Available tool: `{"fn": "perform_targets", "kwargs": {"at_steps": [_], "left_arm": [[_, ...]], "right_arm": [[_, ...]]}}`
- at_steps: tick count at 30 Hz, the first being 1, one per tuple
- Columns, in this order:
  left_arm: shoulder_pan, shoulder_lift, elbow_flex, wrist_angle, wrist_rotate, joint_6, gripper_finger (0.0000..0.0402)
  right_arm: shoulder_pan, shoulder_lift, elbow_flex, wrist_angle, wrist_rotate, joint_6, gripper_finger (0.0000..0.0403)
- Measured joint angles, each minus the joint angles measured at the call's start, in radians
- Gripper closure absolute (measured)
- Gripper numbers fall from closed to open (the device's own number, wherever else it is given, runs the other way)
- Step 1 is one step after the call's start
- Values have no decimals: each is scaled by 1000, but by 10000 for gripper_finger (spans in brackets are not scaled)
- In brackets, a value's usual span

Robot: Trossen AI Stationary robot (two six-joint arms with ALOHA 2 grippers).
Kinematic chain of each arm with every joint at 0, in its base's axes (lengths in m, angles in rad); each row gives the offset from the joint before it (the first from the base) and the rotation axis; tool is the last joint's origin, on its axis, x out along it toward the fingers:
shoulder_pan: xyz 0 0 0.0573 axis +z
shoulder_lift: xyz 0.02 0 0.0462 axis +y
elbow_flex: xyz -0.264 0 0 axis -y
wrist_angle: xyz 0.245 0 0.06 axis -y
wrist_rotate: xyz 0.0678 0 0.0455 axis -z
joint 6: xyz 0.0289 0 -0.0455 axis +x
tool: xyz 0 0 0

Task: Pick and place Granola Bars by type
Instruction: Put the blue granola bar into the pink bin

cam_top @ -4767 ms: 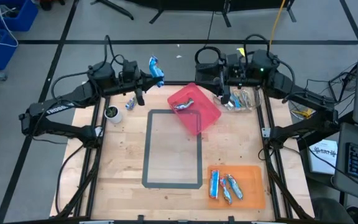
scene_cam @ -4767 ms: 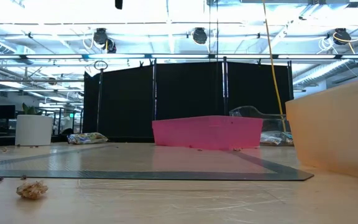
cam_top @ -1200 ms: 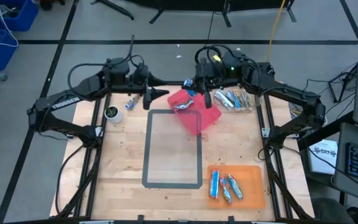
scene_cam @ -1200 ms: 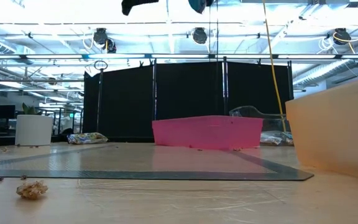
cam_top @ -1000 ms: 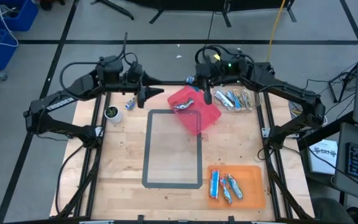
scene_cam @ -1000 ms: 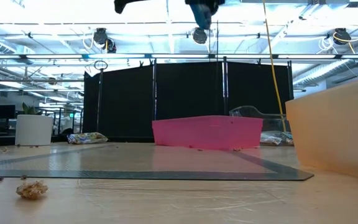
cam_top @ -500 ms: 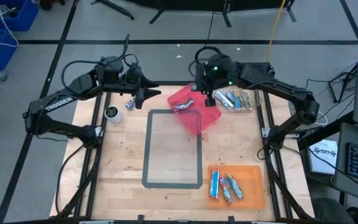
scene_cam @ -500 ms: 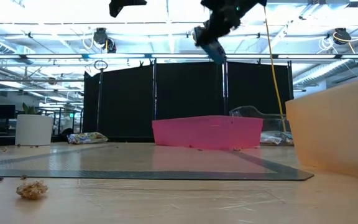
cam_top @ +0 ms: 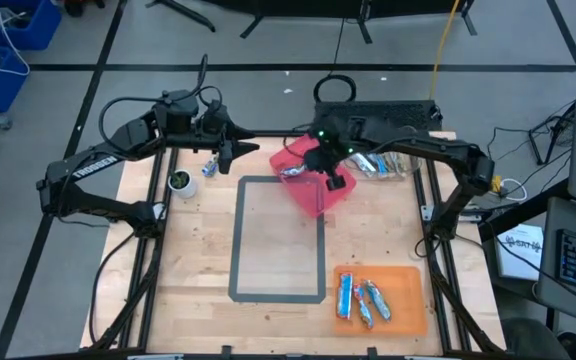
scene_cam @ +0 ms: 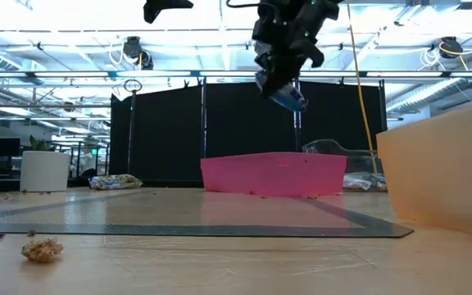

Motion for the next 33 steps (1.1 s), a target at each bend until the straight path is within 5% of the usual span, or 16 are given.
{"fn": "perform_targets", "kwargs": {"at_steps": [17,33], "left_arm": [[14,-9,-6,-30,-8,76,206],[81,-171,-200,67,-32,52,206]], "right_arm": [[50,95,-9,-34,45,-7,400],[51,95,-208,67,45,9,400]]}}
